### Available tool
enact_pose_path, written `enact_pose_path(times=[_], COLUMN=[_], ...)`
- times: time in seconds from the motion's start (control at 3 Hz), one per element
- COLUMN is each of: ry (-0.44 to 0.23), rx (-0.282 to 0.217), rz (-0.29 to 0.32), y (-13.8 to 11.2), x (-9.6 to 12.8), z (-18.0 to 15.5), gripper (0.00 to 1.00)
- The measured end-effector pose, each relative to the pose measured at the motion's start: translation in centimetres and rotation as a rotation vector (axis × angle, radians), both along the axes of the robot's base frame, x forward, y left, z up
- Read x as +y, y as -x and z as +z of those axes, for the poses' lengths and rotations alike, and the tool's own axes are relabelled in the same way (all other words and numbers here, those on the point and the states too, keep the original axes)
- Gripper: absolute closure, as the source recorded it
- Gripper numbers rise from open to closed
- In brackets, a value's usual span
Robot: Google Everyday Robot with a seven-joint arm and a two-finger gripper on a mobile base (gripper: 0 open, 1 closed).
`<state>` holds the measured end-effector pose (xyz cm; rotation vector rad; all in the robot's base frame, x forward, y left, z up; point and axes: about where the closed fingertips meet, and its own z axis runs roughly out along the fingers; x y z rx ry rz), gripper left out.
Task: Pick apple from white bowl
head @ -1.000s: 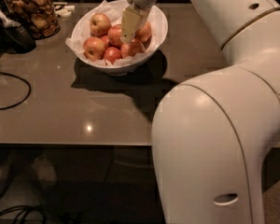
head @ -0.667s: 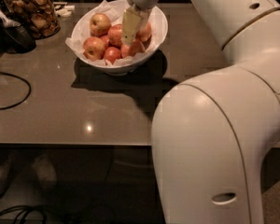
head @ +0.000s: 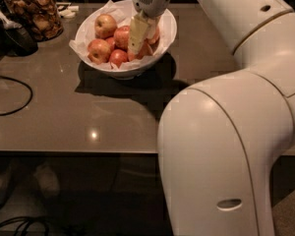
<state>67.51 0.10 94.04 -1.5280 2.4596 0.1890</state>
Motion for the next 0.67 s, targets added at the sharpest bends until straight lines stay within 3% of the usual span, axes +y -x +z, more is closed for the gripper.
enact_pose_path(times=[0.67], ry=[0.001], rx=[0.035], rz=[-0.010], y=[0.02], x=[0.10], z=[-1.20], gripper=[0.42])
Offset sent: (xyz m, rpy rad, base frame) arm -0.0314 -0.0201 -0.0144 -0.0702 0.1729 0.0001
